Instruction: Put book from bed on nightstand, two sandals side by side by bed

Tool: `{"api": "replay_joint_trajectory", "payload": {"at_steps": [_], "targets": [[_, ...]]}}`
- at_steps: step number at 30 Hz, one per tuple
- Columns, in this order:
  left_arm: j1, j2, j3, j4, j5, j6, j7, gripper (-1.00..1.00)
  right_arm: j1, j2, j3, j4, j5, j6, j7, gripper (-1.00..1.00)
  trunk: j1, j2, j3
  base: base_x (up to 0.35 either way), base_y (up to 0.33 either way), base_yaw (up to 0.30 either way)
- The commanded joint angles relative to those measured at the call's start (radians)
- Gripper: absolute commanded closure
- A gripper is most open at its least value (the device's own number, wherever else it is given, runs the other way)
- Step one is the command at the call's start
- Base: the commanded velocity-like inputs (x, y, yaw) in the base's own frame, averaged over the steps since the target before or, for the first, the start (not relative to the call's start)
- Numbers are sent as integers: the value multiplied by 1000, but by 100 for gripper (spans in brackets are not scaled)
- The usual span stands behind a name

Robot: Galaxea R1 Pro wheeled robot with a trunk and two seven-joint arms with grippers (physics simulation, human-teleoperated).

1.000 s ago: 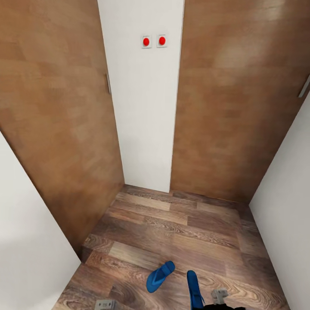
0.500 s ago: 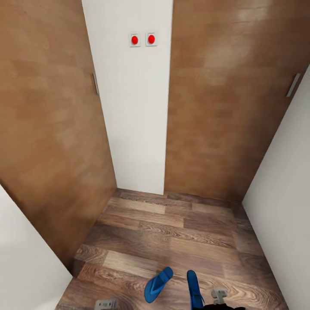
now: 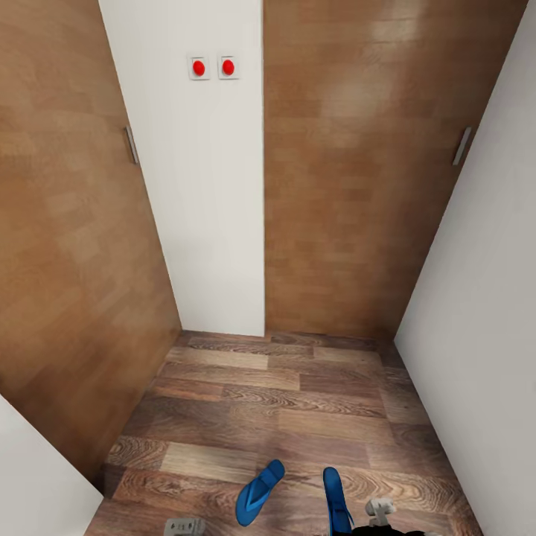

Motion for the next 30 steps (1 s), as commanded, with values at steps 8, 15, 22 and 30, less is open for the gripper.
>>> {"api": "replay_joint_trajectory", "payload": {"at_steps": [8,15,22,30], "targets": [[-1,2,-7,-1,10,-5,1,-100,0,-2,-1,-2,-5,11,5,100,0,0,-1,1,0,-196],[-1,2,-7,0,10,-5,1,-100,0,-3,-1,-2,-6,11,5,100,0,0,-1,184,42,-193],[-1,2,-7,-1,10,-5,1,-100,0,-3,-2,-2,-6,11,5,100,0,0,-1,61,21,-187],[-1,2,-7,0,10,-4,-1,-100,0,-3,-1,-2,-7,11,5,100,0,0,-1,2,1,-181]]}}
